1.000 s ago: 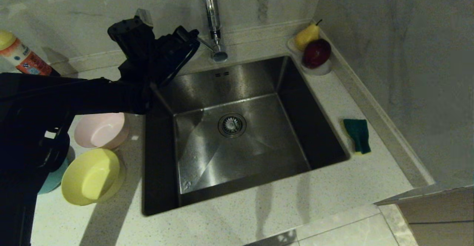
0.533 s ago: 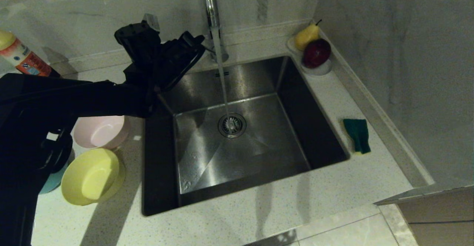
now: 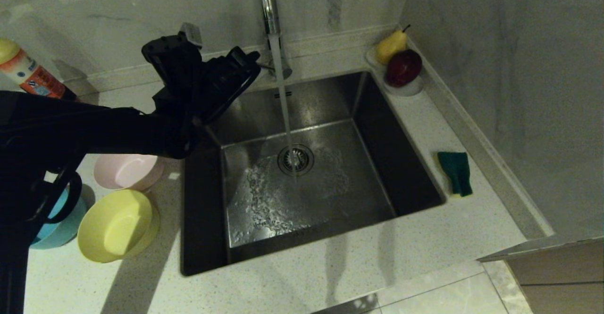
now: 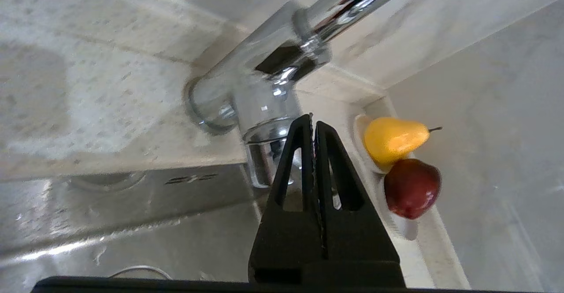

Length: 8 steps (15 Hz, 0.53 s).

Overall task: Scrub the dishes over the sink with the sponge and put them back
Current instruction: Turn on the faucet

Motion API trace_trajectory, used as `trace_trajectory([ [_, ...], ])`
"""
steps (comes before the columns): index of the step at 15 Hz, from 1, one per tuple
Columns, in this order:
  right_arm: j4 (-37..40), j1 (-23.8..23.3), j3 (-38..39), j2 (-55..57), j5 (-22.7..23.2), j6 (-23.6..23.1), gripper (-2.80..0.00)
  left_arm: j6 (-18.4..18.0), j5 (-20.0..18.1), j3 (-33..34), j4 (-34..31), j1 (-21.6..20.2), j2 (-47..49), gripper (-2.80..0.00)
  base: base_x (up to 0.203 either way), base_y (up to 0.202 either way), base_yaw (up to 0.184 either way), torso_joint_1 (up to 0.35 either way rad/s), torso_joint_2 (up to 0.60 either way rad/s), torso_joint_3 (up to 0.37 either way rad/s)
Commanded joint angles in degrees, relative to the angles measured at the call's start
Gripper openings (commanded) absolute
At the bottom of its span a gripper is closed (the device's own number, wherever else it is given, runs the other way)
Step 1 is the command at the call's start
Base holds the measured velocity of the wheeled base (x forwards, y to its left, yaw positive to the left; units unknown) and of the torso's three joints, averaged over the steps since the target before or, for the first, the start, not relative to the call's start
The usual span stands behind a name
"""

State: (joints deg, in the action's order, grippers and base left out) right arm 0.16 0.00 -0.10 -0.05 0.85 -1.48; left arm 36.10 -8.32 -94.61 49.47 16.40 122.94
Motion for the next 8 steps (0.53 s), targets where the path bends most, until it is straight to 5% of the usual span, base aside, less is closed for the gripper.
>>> trace_trajectory([
  [1,0.0,0.0,0.0,0.0,0.0,0.0,-2.8,0.3,0.0,-0.5,0.3,-0.5,-2.5,-2.8,0.0,0.0,0.0,0.0,0.0,0.0],
  [8,0.0,0.0,0.0,0.0,0.0,0.0,-2.8,0.1,5.0,4.3,-5.6,-1.1,-17.8,-2.8,0.0,0.0,0.0,0.0,0.0,0.0],
])
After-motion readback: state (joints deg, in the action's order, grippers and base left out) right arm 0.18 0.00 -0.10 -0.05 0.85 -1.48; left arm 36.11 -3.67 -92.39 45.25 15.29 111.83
